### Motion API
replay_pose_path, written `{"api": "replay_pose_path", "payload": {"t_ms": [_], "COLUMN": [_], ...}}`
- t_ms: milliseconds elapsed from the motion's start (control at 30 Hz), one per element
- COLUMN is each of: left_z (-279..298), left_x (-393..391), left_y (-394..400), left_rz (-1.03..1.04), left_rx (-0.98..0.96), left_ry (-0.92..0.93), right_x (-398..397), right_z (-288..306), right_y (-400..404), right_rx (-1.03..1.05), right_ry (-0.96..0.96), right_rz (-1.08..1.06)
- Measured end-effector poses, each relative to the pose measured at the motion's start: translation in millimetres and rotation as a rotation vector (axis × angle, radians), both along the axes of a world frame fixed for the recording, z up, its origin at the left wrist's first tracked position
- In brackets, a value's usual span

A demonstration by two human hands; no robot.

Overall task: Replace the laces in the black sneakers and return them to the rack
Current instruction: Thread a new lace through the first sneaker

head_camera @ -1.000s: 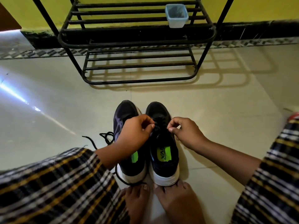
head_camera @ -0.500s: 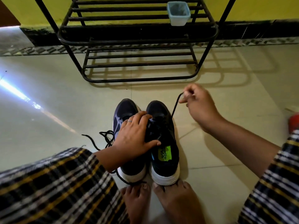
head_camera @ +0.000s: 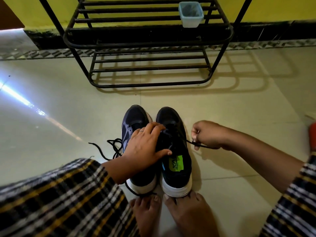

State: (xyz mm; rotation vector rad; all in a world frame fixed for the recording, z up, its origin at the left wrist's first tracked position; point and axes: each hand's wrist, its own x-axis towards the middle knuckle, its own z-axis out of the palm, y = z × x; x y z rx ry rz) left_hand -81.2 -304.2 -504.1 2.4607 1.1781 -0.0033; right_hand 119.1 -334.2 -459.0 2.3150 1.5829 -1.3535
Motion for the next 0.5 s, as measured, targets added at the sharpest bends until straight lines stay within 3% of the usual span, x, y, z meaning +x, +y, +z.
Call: {"api": "replay_pose_path", "payload": {"t_ms": [100,300,400,500], "left_z": [1,9,9,8], "left_x": [0,0,0,0], "left_y": [0,-2,-1,1], "left_rz": [0.004,-0.037,-0.041,-0.05], "left_rx": [0.004,-0.014,-0.031,-0.043], "left_ry": [0.004,0.022,0.029,0.037], "right_x": [-2,5,6,4], "right_z": [7,30,47,73], "right_y": [-1,11,12,11], "right_rx": [-0.06,0.349,0.451,0.494], "right_ry": [0.275,0.598,0.771,0.905], "right_rz": [-0.114,-0.328,-0.436,-0.39]}}
